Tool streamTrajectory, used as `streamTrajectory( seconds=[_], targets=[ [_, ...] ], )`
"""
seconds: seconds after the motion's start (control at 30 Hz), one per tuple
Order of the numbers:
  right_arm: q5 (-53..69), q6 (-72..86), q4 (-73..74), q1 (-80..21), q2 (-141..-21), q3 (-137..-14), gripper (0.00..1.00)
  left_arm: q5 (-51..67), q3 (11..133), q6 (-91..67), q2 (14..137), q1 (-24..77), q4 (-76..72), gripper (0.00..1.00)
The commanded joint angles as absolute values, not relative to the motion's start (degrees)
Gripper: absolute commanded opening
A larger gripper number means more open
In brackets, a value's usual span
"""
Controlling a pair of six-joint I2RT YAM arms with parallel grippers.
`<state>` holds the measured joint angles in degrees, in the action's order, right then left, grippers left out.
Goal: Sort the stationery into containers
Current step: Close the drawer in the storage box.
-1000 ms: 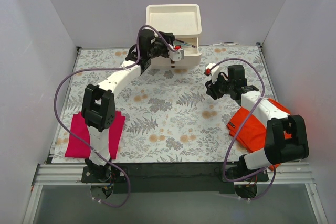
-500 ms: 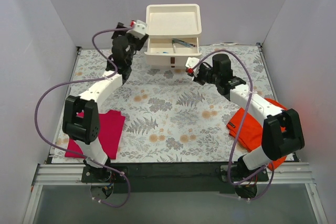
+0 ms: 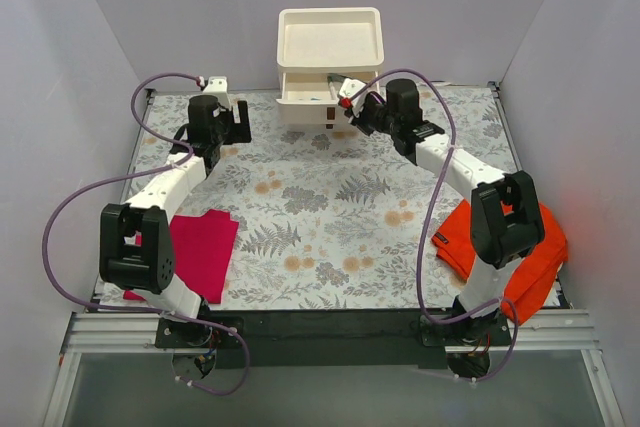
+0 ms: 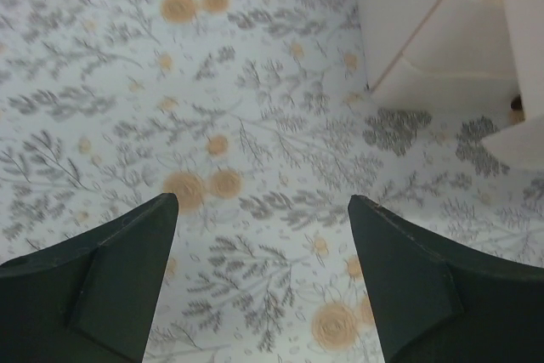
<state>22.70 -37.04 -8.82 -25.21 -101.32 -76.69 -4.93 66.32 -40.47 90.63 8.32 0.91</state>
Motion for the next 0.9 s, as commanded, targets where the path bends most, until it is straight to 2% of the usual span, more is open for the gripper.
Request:
streamTrajectory(
  seconds=[0.0, 0.5, 0.7, 0.87],
  targets=[
    [19.2, -33.0, -14.8, -25.4, -103.0, -81.6, 0.01, -1.6, 64.9, -45.2, 87.4, 8.2, 3.8, 0.82],
    [13.0, -30.6, -17.8, -25.3, -118.8, -101.4, 0.01, -1.7, 62.0, -45.5, 86.9, 8.2, 3.8, 0.82],
    [11.0, -29.5, -17.9, -25.2, -121.6, -105.0, 0.01, -1.7, 61.7, -46.0, 87.5, 8.2, 3.5, 0.82],
    [12.4, -27.7, -16.3, -25.3, -120.2, -103.3, 0.01, -1.3, 63.1, -46.0, 89.0, 8.2, 3.7, 0.82]
  ],
)
